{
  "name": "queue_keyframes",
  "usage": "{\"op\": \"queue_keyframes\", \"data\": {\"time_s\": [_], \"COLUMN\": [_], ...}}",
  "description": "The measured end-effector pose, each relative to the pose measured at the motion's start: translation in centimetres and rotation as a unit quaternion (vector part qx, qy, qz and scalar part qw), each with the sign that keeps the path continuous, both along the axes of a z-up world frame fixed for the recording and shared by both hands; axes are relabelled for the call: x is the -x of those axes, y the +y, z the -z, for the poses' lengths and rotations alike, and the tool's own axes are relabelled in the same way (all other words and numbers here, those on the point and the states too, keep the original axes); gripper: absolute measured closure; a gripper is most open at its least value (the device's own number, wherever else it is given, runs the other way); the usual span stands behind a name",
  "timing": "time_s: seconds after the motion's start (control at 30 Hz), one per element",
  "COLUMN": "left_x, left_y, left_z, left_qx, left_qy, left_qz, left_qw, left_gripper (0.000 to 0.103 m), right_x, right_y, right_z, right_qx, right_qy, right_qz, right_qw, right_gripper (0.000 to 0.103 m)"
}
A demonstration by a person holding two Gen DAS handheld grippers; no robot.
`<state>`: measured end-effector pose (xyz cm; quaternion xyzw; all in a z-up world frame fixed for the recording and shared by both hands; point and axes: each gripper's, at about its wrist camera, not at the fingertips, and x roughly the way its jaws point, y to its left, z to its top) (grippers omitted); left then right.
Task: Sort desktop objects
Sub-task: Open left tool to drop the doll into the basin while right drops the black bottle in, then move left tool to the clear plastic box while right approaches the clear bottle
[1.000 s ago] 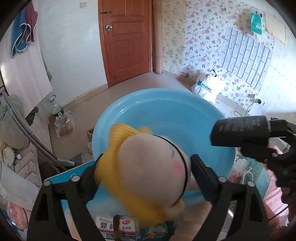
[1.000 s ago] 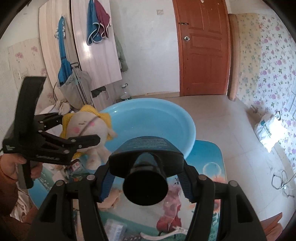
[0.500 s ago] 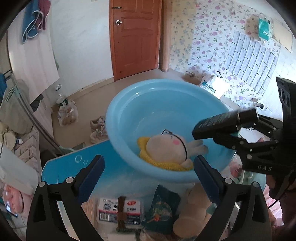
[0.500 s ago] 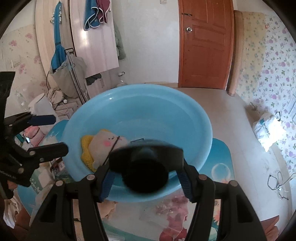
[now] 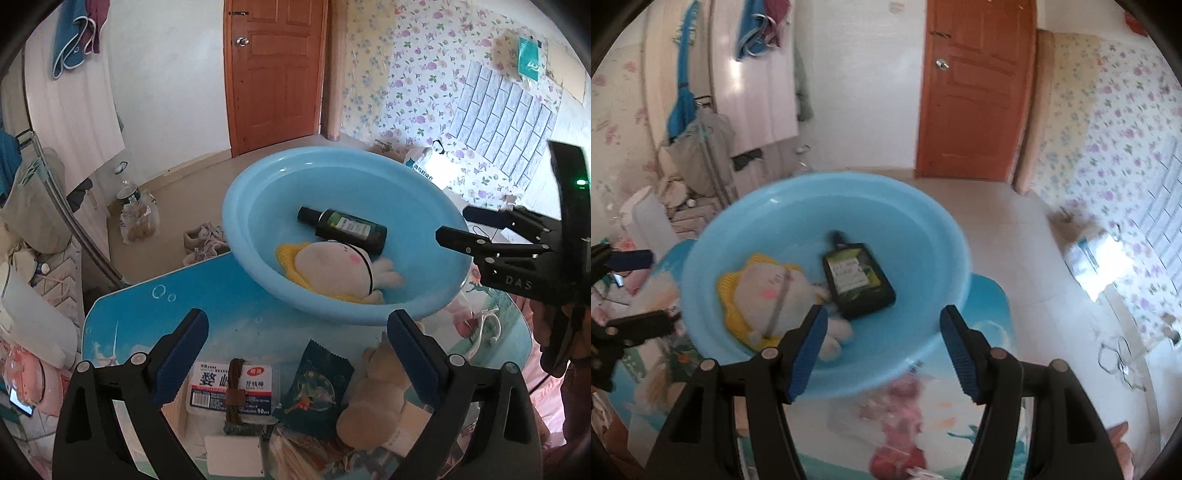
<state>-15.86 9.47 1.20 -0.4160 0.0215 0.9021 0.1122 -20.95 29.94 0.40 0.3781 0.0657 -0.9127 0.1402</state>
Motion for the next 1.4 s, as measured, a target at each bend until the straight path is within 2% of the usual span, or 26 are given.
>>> {"op": "queue_keyframes", "data": {"time_s": [0.07, 0.13, 0.43, 0.53, 0.8, 1.03, 1.4], "left_x": [-0.5, -0.9, -3.3, -4.4, -7.1, -9.3, -12.2], "left_y": [0.0, -0.1, -1.1, -1.3, -1.6, -1.1, -1.1], "left_z": [0.0, 0.2, 1.2, 1.6, 2.7, 3.6, 5.1], "left_qx": [-0.002, -0.001, -0.007, -0.011, -0.020, -0.011, -0.018], "left_qy": [-0.001, -0.002, -0.007, -0.006, -0.003, -0.005, -0.010], "left_qz": [-0.001, -0.003, -0.012, -0.014, -0.014, -0.008, 0.001], "left_qw": [1.0000, 1.0000, 0.9999, 0.9998, 0.9997, 0.9999, 0.9998], "left_gripper": [0.005, 0.005, 0.005, 0.005, 0.005, 0.005, 0.005], "right_x": [0.5, 0.4, -1.1, -1.7, -4.4, -6.8, -9.9], "right_y": [1.2, 2.4, 3.8, 4.4, 5.0, 4.8, 3.9], "right_z": [0.6, 0.6, -0.2, 0.2, 1.9, 3.6, 4.7], "right_qx": [0.015, 0.037, 0.027, 0.029, 0.030, 0.030, 0.037], "right_qy": [-0.022, -0.022, 0.001, -0.003, -0.009, -0.020, -0.022], "right_qz": [0.015, 0.023, 0.055, 0.065, 0.066, 0.062, 0.047], "right_qw": [1.000, 0.999, 0.998, 0.997, 0.997, 0.997, 0.998], "right_gripper": [0.038, 0.035, 0.034, 0.034, 0.034, 0.034, 0.034]}}
